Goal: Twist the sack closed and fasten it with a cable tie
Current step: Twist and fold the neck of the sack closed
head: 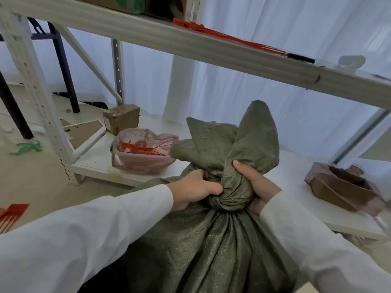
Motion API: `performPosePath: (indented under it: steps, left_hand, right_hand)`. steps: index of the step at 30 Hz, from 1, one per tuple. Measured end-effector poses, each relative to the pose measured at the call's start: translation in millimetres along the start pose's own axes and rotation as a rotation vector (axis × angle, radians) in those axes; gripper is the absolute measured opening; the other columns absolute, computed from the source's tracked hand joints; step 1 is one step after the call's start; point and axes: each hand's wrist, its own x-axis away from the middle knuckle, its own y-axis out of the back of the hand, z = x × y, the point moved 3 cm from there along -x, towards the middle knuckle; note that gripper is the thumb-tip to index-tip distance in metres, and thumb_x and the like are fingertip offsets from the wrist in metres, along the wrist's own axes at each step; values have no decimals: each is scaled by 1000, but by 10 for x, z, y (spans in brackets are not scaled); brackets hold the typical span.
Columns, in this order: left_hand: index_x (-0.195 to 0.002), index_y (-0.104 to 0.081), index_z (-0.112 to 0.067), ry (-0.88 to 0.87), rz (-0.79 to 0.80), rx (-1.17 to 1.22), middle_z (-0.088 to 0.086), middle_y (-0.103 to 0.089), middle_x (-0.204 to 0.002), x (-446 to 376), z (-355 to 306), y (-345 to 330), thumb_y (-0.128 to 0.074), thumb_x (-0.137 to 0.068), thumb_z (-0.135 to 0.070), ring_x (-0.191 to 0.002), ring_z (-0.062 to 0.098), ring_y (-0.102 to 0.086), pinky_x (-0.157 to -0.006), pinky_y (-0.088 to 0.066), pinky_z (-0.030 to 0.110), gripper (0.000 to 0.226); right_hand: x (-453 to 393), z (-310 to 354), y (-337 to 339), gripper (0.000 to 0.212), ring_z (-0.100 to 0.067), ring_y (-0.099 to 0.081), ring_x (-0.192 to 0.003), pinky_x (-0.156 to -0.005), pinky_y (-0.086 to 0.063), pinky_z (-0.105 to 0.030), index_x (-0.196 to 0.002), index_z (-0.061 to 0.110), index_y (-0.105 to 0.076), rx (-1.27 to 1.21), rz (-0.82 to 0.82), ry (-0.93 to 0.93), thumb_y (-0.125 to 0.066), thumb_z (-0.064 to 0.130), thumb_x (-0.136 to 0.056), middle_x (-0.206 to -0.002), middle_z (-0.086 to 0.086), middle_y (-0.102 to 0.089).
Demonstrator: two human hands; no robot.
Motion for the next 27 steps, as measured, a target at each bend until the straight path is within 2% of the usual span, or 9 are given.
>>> performPosePath:
  steps: [2,6,9,11,16,18,21,24,27]
  left_hand:
    - [-89,-65,-10,-7,26,-15,5,-69,-87,14,-2,12,-62,-67,-3,-86,22,-65,-77,-53,32,23]
    - [-111,-59,-7,-16,10,-72,10,-67,-111,7,0,-10,-65,-53,-18,-102,25,-64,-94,-51,42,60]
    - [-112,-53,-13,-79,12,-137,8,-65,-111,7,-14,-48,-65,-56,-23,-101,23,-63,-94,-51,39,58]
    - [-112,-49,-16,-131,39,-224,6,-64,-108,25,-23,-73,-66,-65,-21,-97,20,-62,-89,-50,36,51]
    - [-115,-45,-13,-235,90,-326,5,-61,-109,77,-42,-64,-64,-78,-13,-102,21,-60,-89,-49,33,42]
    - [-113,-44,-14,-269,101,-364,3,-61,-108,93,-48,-60,-64,-77,-16,-101,19,-60,-88,-50,32,41]
    - [-97,-41,-25,-349,108,-486,-12,-53,-89,121,-79,-64,-63,-79,-16,-80,1,-52,-69,-40,13,30]
    - [-90,-37,-24,-457,77,-678,-16,-41,-81,138,-115,-64,-63,-78,-21,-72,6,-42,-61,-32,15,29]
    - [-88,-36,-20,-494,74,-798,-10,-40,-78,166,-138,-44,-62,-79,-25,-72,14,-42,-61,-32,24,27]
  right_hand:
    - [-27,-38,98,24,-27,-67,-80,-81,-52,-37,-100,1,-65,45,-77,-38,-57,17,-85,-91,-15,-71]
    - [-106,-20,305,38,-30,-63,-93,-78,-52,-38,-118,-1,-57,144,-238,-130,-58,13,-82,-111,-19,-64]
    - [-149,50,414,42,-29,-60,-97,-75,-52,-37,-121,4,-54,227,-362,-134,-61,20,-83,-114,-17,-62]
    - [-175,91,462,47,-29,-60,-96,-69,-51,-34,-121,4,-53,242,-427,-73,-67,21,-79,-113,-16,-62]
    - [-158,263,375,53,-28,-61,-103,-96,-48,-43,-117,5,-60,545,-512,286,-76,24,-71,-112,-10,-64]
    - [-195,325,320,45,-28,-62,-100,-94,-49,-41,-112,5,-63,618,-507,309,-75,21,-72,-105,-11,-65]
    - [-300,345,236,24,-28,-63,-89,-78,-49,-33,-96,7,-64,640,-457,227,-68,14,-73,-97,-13,-66]
    - [-408,347,139,21,-26,-61,-82,-66,-44,-28,-92,3,-64,803,-393,297,-62,13,-74,-95,-15,-68]
    - [-440,383,-4,17,-24,-59,-85,-70,-41,-28,-94,9,-62,1083,-209,410,-62,11,-77,-91,-10,-65]
